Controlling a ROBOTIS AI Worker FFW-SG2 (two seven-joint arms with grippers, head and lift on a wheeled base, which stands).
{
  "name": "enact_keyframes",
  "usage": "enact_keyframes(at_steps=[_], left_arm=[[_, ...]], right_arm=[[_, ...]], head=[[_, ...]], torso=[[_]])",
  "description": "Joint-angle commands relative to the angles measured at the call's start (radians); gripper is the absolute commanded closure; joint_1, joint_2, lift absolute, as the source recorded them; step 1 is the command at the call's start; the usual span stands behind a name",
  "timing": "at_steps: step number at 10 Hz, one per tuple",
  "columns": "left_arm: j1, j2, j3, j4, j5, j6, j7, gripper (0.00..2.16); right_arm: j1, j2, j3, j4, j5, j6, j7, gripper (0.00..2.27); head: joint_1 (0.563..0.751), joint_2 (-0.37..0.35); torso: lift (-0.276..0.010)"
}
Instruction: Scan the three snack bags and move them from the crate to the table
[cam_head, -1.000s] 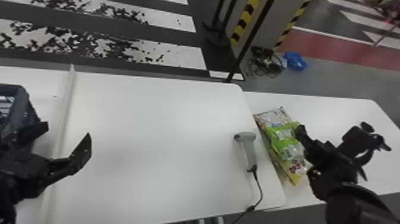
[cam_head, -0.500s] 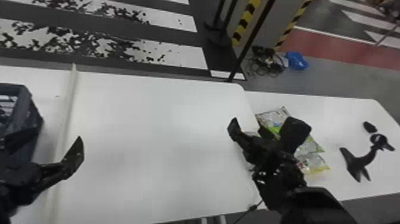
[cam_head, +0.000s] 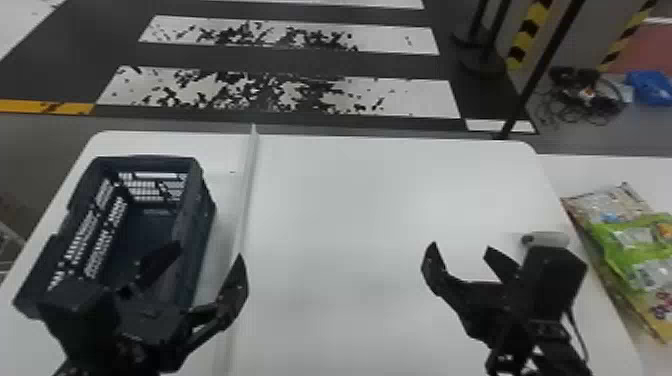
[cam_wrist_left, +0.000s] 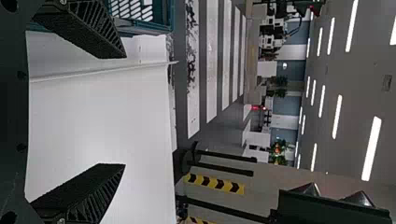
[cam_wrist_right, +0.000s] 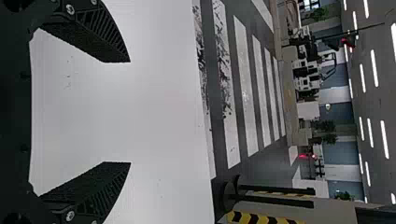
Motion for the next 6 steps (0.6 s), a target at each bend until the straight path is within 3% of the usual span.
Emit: enact_keyframes(at_steps=[1,3,5,6], left_arm=[[0.068,-0.001,0.001,-0.004,0.019,-0.084,0.021,0.03],[0.138,0.000,-0.004,-0.004,0.021,-0.213,0.048,0.05],[0.171,0.000,-0.039,-0.018,0.016,-0.210,0.048,0.07],[0.177,0.000,-0.054,-0.018,-0.002,-0.210,0.070,0.07]], right_arm=[[0.092,-0.036,-0.004,-0.009,-0.017,-0.118,0.000,0.11],[0.235,-0.078,-0.009,-0.044,-0.017,-0.342,-0.003,0.12],[0.274,-0.142,-0.017,-0.041,-0.035,-0.391,-0.026,0.12],[0.296,-0.164,-0.040,-0.044,-0.072,-0.404,-0.026,0.12]], head=[[0.695,-0.018],[0.695,-0.025],[0.695,-0.049],[0.695,-0.065]], torso=[[-0.062],[-0.062],[-0.062],[-0.062]])
